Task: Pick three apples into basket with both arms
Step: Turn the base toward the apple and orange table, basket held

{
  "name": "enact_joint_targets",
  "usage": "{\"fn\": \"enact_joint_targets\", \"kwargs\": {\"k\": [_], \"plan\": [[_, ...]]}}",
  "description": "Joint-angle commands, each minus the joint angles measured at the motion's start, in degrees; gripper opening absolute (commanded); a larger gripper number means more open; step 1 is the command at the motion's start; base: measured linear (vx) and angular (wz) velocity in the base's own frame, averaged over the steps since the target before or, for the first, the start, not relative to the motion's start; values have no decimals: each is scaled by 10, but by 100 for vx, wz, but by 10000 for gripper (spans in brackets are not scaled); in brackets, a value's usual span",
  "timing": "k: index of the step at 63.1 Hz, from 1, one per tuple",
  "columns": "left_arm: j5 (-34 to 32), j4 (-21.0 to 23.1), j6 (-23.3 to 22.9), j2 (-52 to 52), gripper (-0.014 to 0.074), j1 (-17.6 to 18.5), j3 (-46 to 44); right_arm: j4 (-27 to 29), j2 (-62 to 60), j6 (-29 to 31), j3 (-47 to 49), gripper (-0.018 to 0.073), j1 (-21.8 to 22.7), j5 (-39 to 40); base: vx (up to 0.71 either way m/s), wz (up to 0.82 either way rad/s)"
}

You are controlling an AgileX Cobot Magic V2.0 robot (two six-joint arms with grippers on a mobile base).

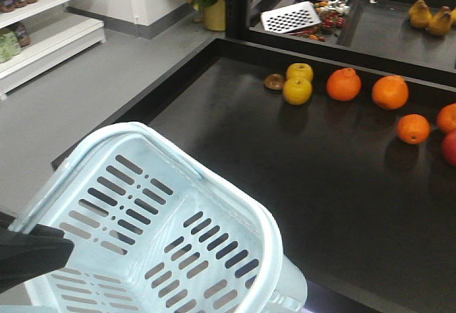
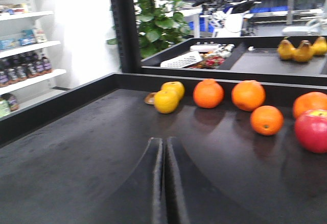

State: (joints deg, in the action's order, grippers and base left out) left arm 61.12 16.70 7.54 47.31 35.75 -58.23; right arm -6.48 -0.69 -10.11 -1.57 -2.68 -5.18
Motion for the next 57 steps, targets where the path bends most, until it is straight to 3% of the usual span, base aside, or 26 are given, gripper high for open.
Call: {"fn": "enact_joint_targets", "kwargs": {"k": [1,57], "plan": [[-46,20,-4,-4,-6,2,-17,-6,-7,0,-8,-4,4,44,11,-27],[-46,20,-4,-4,-6,2,-17,-6,-7,0,-8,-4,4,44,11,-29]]}}
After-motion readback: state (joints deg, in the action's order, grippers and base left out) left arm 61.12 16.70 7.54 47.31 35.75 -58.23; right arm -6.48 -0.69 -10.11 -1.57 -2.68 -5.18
